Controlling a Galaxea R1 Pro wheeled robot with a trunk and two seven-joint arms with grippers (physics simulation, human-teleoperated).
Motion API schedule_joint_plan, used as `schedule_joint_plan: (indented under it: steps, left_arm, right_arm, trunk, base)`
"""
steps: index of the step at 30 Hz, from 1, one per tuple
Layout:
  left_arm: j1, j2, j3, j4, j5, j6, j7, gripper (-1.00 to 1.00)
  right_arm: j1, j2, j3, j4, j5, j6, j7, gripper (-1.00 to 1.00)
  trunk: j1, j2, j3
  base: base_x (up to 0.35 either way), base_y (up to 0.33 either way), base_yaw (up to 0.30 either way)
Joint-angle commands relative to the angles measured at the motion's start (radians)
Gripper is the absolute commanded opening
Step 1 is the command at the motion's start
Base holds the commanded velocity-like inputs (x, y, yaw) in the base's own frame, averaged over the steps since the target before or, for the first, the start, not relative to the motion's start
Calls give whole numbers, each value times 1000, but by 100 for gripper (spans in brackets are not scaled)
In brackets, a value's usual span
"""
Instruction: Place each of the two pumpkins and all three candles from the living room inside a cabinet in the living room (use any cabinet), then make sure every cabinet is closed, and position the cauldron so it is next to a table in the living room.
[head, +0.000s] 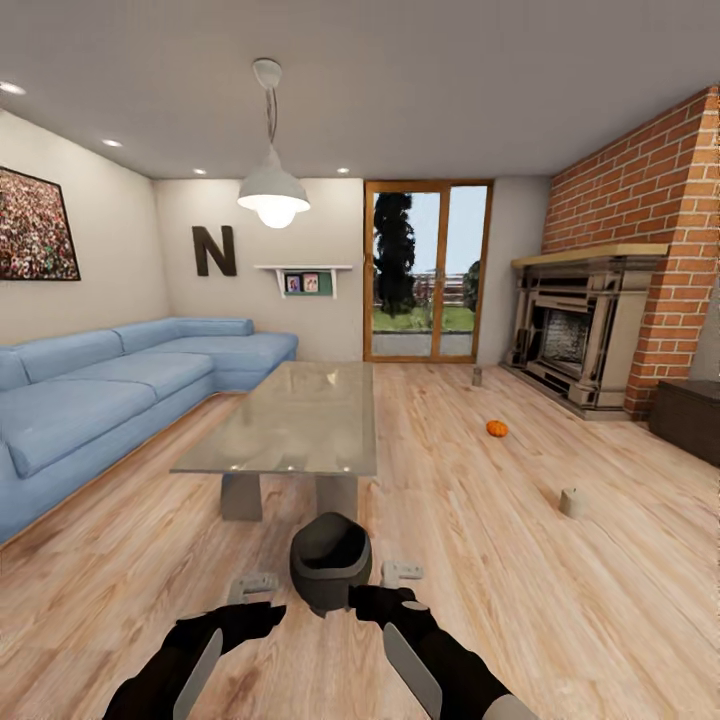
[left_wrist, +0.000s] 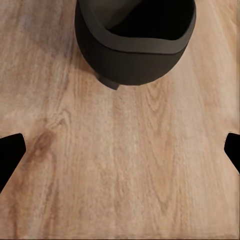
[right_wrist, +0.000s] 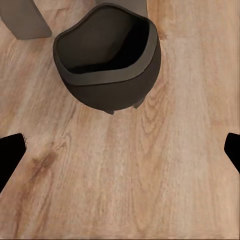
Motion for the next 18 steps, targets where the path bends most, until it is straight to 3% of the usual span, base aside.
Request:
schedule_joint_plan:
  steps: [1,6,11,18]
  left_arm:
    - [0,1,-3,-2,10,5,3,100]
    - [-1,1,-3,-3,10,6,3,100]
    - [0,1,-4,-3,10,6,3,100]
    - [0,1,-3,-4,10,6,3,100]
  right_arm:
    - [-1,0,1,-1,-6,3,-8,100]
    - [2,0,-5,-2,-10,-2,-7,100]
    - [5,0,-11,8,-105,-2,0,100]
    - [10,-27,-13,16,-145,-8,3,100]
  trunk:
    - [-5,7,2]
    - [-24,42,18]
    - [-43,77,33]
    - [-62,112,46]
  base:
    - [-265,0,0]
    - [-265,0,0]
    - [-265,0,0]
    - [-156,0,-43]
